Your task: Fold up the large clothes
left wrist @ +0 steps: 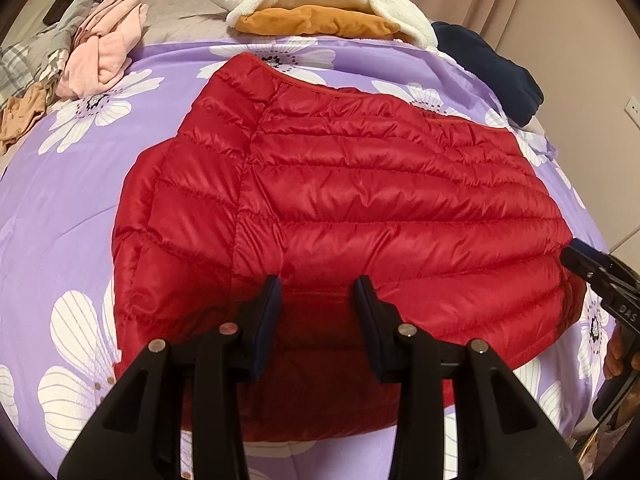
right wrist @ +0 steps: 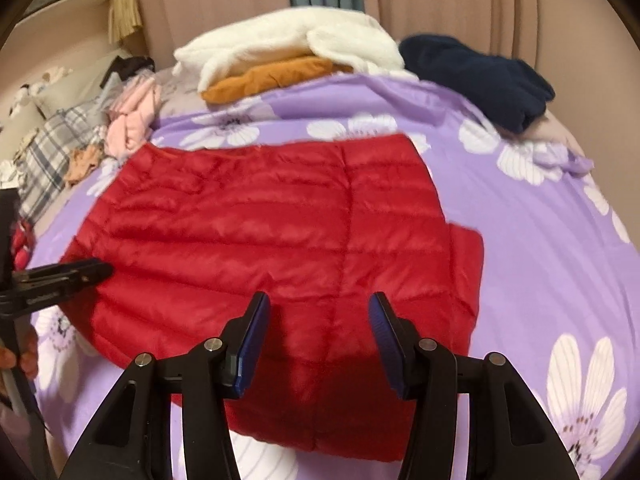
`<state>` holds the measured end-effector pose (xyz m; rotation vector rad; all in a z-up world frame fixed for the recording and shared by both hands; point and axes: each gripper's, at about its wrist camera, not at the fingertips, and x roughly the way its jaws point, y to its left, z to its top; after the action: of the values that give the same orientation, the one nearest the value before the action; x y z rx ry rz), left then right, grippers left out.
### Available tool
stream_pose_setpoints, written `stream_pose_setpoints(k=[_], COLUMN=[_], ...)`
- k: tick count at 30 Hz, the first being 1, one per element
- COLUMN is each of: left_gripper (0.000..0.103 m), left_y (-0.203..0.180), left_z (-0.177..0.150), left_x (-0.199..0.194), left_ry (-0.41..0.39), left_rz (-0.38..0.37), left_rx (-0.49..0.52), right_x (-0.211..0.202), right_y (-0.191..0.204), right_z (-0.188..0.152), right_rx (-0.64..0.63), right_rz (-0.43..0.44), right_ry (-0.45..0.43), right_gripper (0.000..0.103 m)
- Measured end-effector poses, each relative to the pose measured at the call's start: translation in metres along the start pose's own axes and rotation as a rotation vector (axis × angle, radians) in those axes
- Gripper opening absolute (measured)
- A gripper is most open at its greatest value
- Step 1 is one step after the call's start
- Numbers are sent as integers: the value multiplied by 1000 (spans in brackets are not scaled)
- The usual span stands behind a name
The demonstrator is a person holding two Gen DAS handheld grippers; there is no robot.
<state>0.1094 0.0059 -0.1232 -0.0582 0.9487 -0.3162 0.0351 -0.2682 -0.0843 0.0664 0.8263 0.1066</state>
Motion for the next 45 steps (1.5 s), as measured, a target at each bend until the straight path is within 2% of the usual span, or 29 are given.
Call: stream_pose_setpoints(k=[8, 13, 22, 28, 45], left_gripper=[38, 38, 38, 38, 39], left_y=[4, 9, 16, 13, 15], left_z=[-5, -7, -14, -13, -10], left_x=[3, -1, -6, -2, 10], left_ry=[16, 25, 37, 40, 54], left_rz=[0, -6, -7, 1, -7], left_rx=[-4, -21, -45, -42, -22], right_x=[21, 17, -12, 13, 27], right_y=[-5, -5, -6, -7, -7], right_z=[-12, -12, -10, -14, -21], right_rx=[42, 54, 49, 55, 55], right_rz=[18, 24, 27, 11, 32], right_ry=[56, 67, -8, 44, 62], right_gripper=[54, 54, 54, 54, 54])
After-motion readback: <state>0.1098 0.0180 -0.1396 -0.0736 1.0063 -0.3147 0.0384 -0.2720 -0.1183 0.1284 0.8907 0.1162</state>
